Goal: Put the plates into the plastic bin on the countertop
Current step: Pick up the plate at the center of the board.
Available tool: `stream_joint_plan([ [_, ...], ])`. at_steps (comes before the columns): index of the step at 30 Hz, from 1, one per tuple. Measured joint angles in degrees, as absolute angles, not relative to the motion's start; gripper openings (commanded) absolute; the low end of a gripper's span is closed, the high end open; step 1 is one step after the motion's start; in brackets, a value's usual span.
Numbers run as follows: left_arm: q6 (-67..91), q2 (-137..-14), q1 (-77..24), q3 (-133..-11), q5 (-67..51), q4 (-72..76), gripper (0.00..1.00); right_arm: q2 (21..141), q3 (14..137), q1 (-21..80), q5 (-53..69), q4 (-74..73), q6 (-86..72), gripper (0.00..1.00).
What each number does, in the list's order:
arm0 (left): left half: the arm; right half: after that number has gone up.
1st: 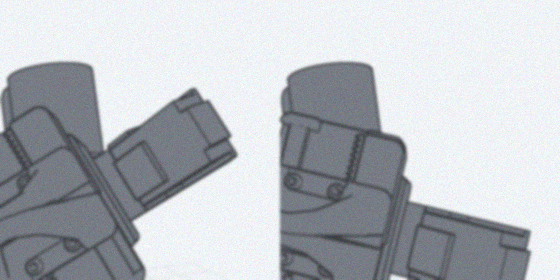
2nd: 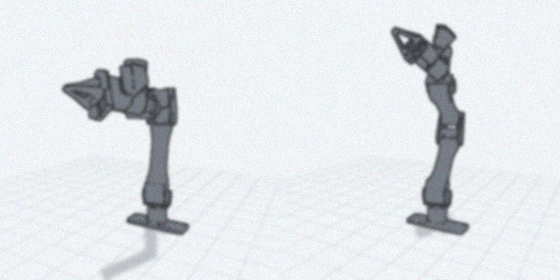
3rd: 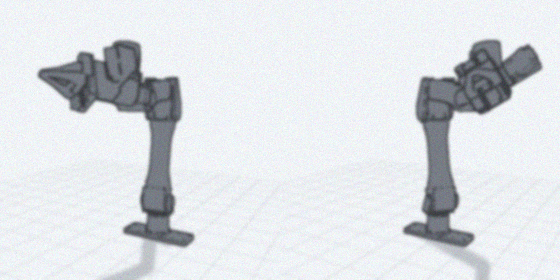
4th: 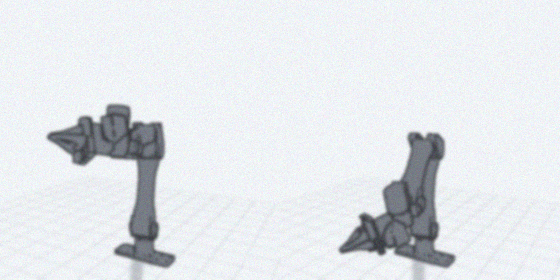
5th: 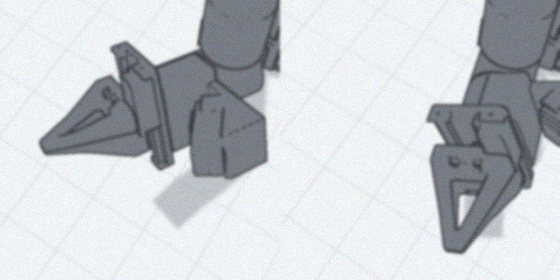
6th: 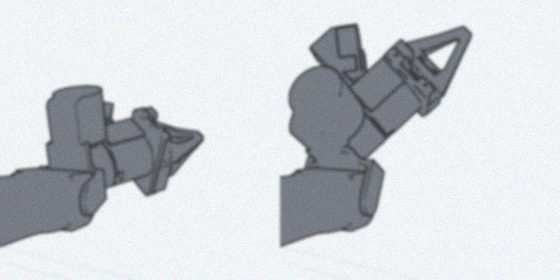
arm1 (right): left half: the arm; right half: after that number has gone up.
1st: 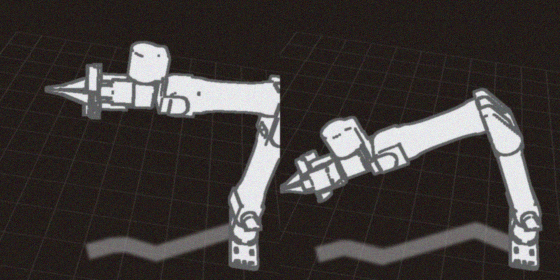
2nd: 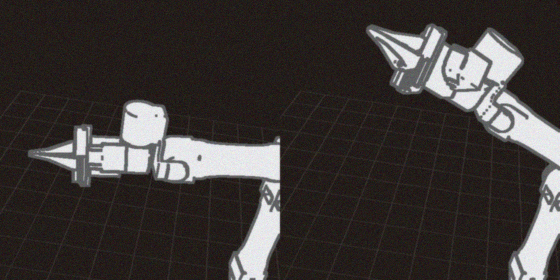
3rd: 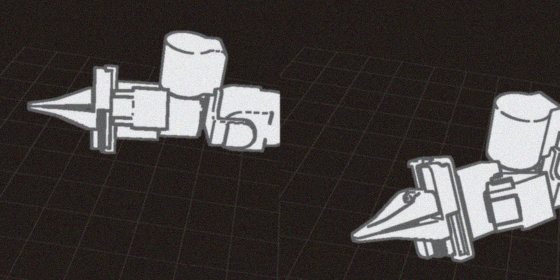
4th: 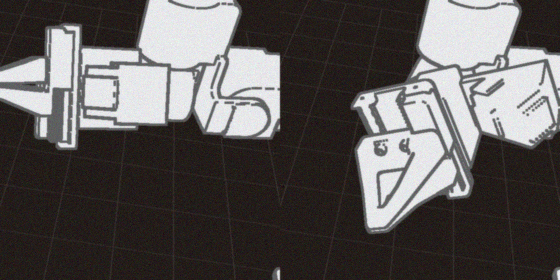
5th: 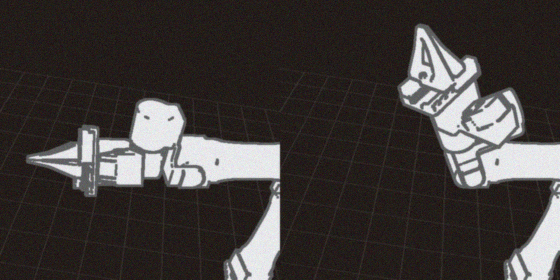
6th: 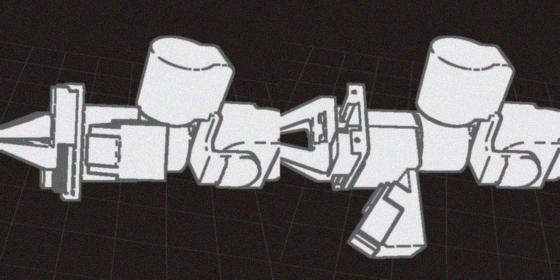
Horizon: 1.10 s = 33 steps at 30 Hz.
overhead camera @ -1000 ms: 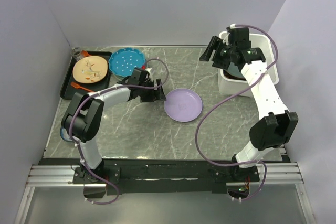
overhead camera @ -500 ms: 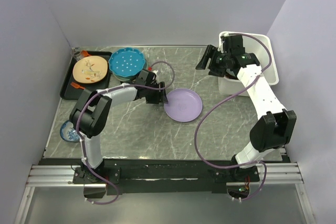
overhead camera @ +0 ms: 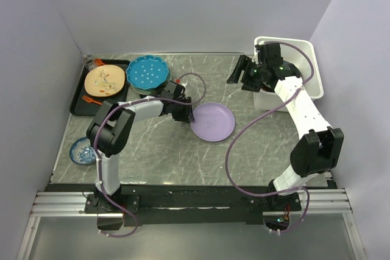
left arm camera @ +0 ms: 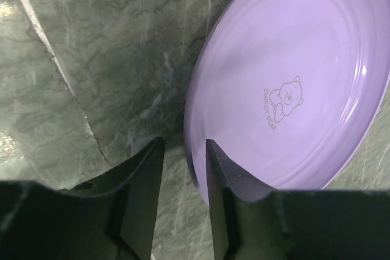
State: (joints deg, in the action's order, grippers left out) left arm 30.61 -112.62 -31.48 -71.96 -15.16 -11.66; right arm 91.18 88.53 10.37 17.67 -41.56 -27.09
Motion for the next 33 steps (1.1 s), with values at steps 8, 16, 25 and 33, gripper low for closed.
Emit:
stream_joint_plan([
  [8,30.6,-113.4,-31.9,-72.1,-15.4,-11.4,0.07,91.2,87.5,10.4,17.7,-41.5,-26.9,0.79],
  [16,30.7,-113.4,-32.0,-72.3,-15.5,-11.5,0.01,91.1,86.5,10.4,18.0,-41.3,-26.5,0.79],
  [25,30.9,-113.4,-32.0,-72.3,-14.9,-11.6,0.01,91.1,84.1,10.4,18.5,-40.8,-26.1,0.79],
  [33,31.3,-111.9,-32.1,-71.3,-13.0,-11.4,0.01,91.0,83.1,10.4,19.2,-40.1,-26.1,0.79],
])
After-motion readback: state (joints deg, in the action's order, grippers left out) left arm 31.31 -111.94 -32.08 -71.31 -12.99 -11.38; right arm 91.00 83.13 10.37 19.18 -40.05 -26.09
